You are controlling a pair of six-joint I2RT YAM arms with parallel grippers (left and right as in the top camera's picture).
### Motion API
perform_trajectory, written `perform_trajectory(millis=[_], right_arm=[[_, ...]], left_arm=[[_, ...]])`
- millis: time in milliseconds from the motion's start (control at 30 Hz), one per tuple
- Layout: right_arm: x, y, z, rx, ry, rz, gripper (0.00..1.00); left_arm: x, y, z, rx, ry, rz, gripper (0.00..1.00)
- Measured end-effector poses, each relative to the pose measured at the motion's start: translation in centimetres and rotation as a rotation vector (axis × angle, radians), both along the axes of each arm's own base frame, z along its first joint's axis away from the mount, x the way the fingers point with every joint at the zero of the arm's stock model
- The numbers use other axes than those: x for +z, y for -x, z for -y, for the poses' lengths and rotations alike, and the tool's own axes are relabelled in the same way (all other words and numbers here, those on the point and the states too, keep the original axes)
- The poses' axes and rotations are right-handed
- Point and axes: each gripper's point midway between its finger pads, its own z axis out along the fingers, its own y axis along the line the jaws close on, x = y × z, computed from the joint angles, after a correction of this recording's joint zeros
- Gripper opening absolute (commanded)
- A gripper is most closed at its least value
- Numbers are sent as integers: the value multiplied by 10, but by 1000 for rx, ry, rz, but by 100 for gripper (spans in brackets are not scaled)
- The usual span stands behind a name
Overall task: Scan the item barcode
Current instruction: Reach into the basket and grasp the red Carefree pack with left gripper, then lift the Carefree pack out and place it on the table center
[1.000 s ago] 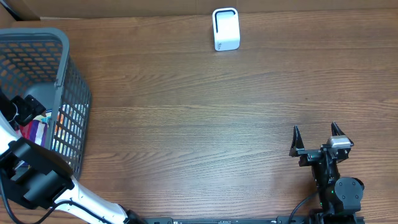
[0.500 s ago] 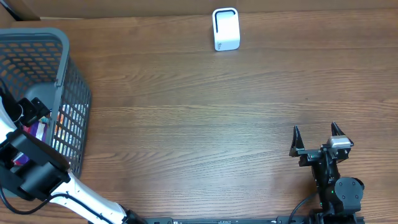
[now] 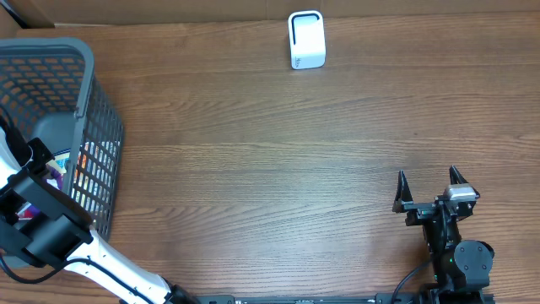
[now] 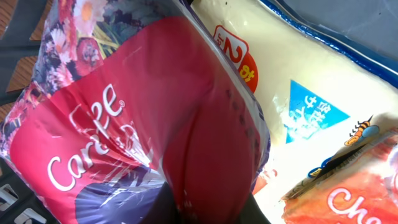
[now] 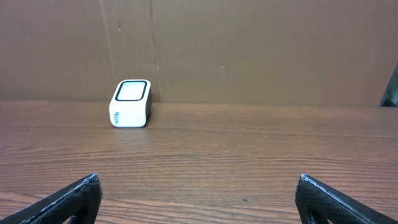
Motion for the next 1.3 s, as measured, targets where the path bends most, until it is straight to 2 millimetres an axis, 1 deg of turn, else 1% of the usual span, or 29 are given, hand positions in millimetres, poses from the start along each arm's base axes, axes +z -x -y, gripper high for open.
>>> perform_trajectory(millis=[233,333,400,433,533,700,767,800,833,933,1000,1067,1133,1200,1233,1267,1300], right_arm=[[0,0,0,0,0,0,100],[0,0,0,0,0,-1,100],[0,0,0,0,0,-1,100],[0,0,0,0,0,-1,100],[0,0,0,0,0,-1,100],[0,0,0,0,0,-1,100],[0,0,0,0,0,0,100],[0,0,0,0,0,0,100],[0,0,0,0,0,0,100],[0,0,0,0,0,0,100],[0,0,0,0,0,-1,100],[0,0,0,0,0,0,100],[0,0,0,0,0,-1,100],[0,0,0,0,0,-1,100],[0,0,0,0,0,0,100],[0,0,0,0,0,0,100],[0,0,0,0,0,0,100]], left_arm=[[2,1,1,0,6,-6,4],[9,1,3,2,20,-5,4],[18,-5,3,12,22,19,4],[26,-7,2,26,15,36,4],[58,-20,-6,84,-34,121,4],[116,-35,-9,133,-102,278,4],[148,-41,-7,136,-136,374,4],[172,-44,-4,130,-161,441,4],[189,-46,0,121,-174,493,4],[247,-49,21,77,-201,676,4],[284,-50,43,29,-201,796,4],[318,-52,74,-44,-188,908,4],[343,-56,109,-124,-157,989,4],[361,-62,150,-219,-106,1055,4],[368,-67,176,-282,-66,1082,4],[371,-70,193,-322,-39,1094,4],[374,-75,217,-381,3,1105,4]])
